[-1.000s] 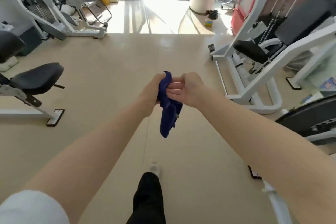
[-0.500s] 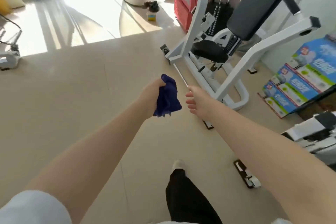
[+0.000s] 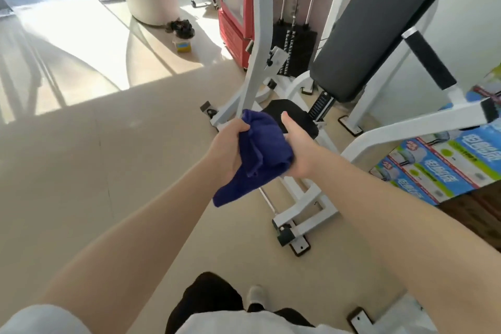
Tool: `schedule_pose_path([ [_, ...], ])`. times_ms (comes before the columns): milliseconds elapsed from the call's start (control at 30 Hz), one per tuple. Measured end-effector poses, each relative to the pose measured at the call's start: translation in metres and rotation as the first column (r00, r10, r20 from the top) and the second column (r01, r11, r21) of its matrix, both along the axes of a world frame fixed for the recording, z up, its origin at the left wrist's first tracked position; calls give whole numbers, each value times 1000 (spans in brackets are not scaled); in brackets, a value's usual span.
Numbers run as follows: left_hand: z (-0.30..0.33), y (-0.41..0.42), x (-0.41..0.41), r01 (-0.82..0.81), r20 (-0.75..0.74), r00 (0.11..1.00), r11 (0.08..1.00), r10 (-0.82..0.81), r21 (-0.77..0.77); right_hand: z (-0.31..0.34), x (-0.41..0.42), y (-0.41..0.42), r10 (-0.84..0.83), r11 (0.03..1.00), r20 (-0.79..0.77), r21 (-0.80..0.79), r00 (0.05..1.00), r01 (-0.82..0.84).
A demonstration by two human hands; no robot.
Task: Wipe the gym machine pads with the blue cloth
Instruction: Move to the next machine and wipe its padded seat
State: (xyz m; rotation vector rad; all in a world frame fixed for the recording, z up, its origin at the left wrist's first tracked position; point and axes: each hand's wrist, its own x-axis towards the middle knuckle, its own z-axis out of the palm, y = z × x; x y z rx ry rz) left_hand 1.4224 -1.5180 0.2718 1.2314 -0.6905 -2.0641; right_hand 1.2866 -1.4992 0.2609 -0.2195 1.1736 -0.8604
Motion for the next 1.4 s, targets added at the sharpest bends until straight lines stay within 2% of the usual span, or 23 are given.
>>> schedule_pose_path([
  [33,-5,-22,-6,29,47,999,999,-28,-14,-6,-11,-18,1,1000,-20,-11,1000,-1],
  [100,-21,-70,-18,80,259,963,997,-74,-14,-19,-30,-50,38,997,-104,-61,994,-45],
  [167,-40,-119,-31,218,529,826,976,-196,22,-31,-48,-87,93,983,-193,-137,977,-121],
  [233,-62,-171,-48,382,649,675,919,-351,99,-50,-66,-130,58,981,-240,-169,969,-100],
  [300,-84,-224,-69,445,608,664,883,-436,147,-72,-83,-180,-56,983,-228,-186,972,13],
  [433,-118,-318,-110,523,370,718,808,-590,273,-110,-113,-270,-363,928,-96,-126,927,350],
  [533,-143,-381,-144,437,187,832,825,-522,358,-142,-130,-323,-455,889,-179,-139,872,435],
  [600,-162,-409,-170,432,198,829,824,-523,367,-163,-137,-345,-511,859,-175,-136,842,493],
  [667,-184,-424,-195,523,301,736,791,-606,317,-185,-140,-357,-577,816,-51,-74,815,574],
  [733,-229,-442,-221,663,518,546,717,-658,212,-214,-149,-375,-622,783,9,-15,783,622],
  [767,-249,-452,-230,711,630,449,680,-633,176,-231,-154,-383,-640,768,10,7,768,640],
  [833,-283,-471,-243,739,772,329,657,-544,148,-261,-165,-400,-635,769,-74,41,769,638],
  [900,-314,-489,-251,750,832,269,647,-486,136,-297,-176,-416,-545,814,-311,26,778,581],
  [933,-334,-498,-254,745,845,264,655,-465,127,-316,-183,-425,-481,841,-470,-8,740,541],
  [967,-350,-508,-257,739,847,271,663,-457,121,-338,-193,-433,-405,872,-634,-52,659,486],
  [1033,-382,-526,-257,716,813,319,686,-487,131,-383,-223,-446,-232,922,-876,-60,422,383],
  [1067,-397,-534,-255,708,785,360,695,-505,122,-404,-241,-452,-186,936,-925,-64,331,347],
  [1133,-417,-547,-255,713,719,436,695,-541,90,-437,-276,-465,-106,972,-965,-50,241,230],
  [1233,-435,-560,-254,676,594,542,728,-594,111,-459,-305,-490,167,985,-986,167,0,36],
  [1300,-440,-565,-254,706,585,527,701,-617,104,-455,-304,-506,193,981,-981,192,-32,12],
  [1400,-437,-566,-254,730,615,495,677,-614,90,-440,-276,-515,149,987,-988,147,38,-59],
])
